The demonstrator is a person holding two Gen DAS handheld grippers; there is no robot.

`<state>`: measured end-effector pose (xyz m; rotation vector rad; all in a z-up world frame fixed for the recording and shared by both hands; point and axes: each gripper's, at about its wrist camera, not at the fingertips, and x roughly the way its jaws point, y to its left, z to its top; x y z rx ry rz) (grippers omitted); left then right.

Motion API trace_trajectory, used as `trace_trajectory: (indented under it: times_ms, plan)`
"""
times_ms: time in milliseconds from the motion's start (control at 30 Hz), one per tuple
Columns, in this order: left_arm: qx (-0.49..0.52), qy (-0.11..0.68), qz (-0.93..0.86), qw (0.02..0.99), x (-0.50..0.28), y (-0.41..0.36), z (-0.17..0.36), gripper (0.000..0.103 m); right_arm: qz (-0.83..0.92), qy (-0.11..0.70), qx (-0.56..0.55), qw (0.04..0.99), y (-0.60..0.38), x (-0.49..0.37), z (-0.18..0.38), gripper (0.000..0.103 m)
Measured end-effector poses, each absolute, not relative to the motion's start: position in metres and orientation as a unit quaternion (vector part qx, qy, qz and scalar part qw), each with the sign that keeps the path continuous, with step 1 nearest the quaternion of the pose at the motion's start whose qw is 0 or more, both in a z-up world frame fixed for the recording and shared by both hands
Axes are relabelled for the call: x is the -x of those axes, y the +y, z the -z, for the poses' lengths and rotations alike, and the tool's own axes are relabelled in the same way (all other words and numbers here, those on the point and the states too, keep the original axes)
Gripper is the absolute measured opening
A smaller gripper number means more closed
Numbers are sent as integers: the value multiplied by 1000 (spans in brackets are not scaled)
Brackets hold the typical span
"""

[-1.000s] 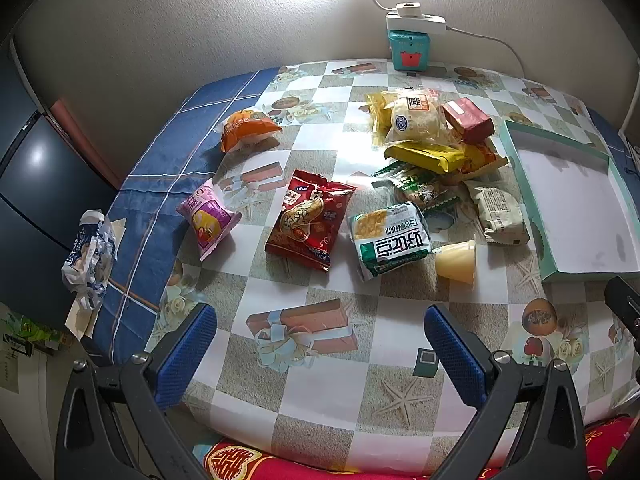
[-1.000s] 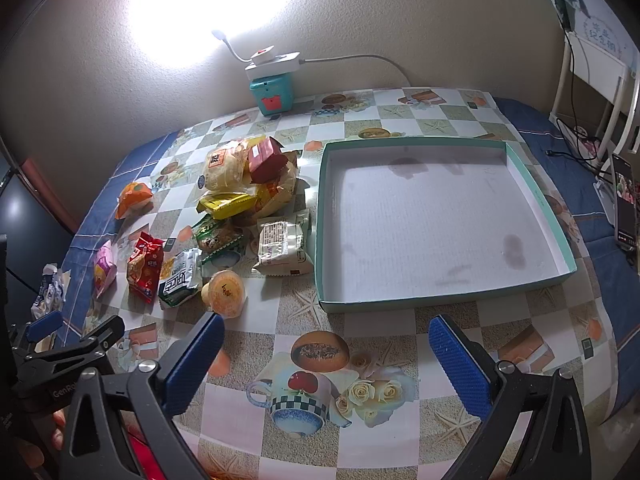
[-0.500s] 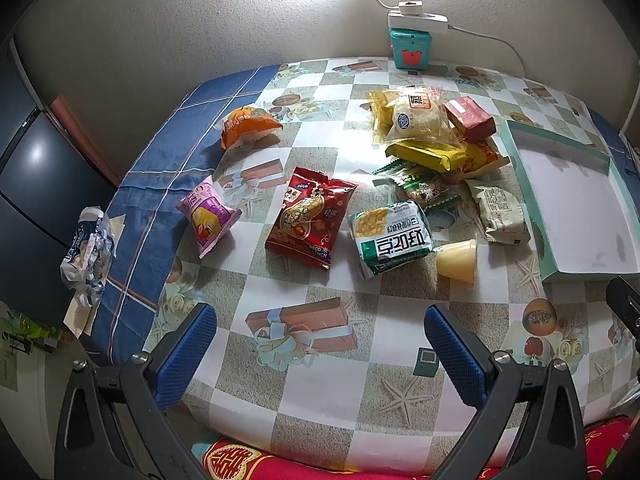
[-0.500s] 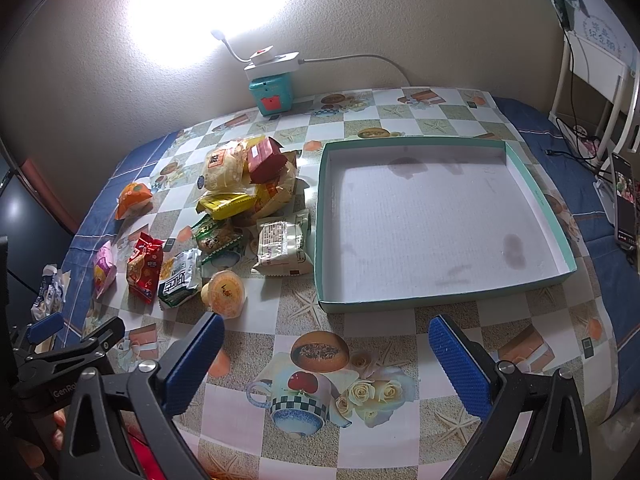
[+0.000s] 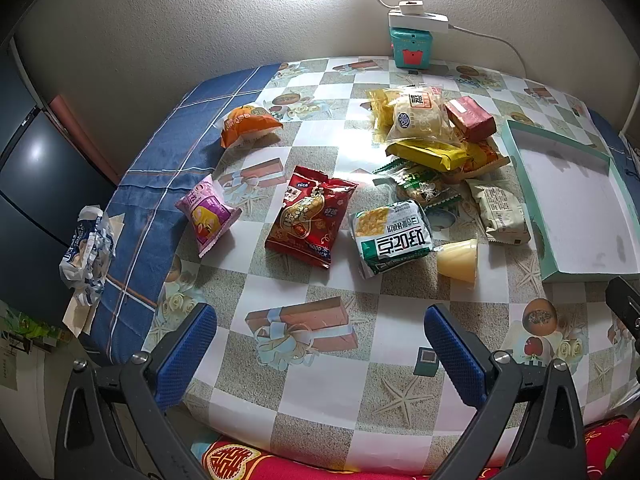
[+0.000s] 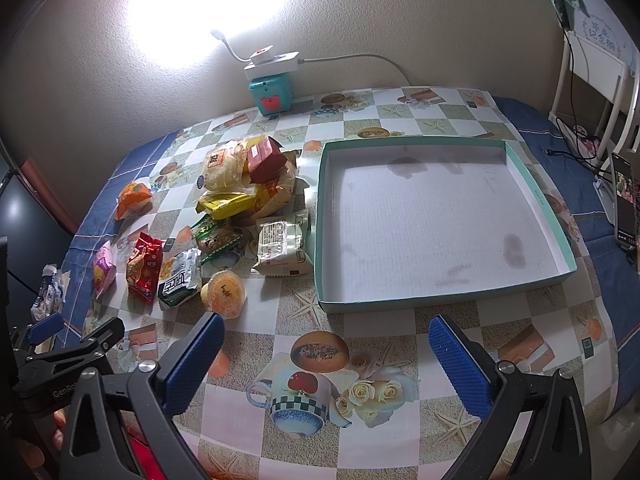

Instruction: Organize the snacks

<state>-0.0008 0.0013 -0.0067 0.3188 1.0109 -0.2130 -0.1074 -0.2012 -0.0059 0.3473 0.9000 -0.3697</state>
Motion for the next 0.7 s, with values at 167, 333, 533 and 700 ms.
trace_trajectory:
  times_ms: [167, 333, 533, 700]
  plan:
    - [-141, 488, 108, 855, 0, 3, 8, 103, 179, 430, -164, 870, -201, 107, 6, 103]
    - [-93, 503, 137, 848, -7, 12, 9, 103, 178, 433, -162, 869, -203, 101, 6, 103]
    - [-55, 487, 115, 864, -29, 41, 10, 103, 174, 439, -143, 870, -196, 78, 10, 103]
    - [-13, 464, 98, 880, -47, 72, 13, 103, 151, 486, -130, 851, -185, 54, 33, 103]
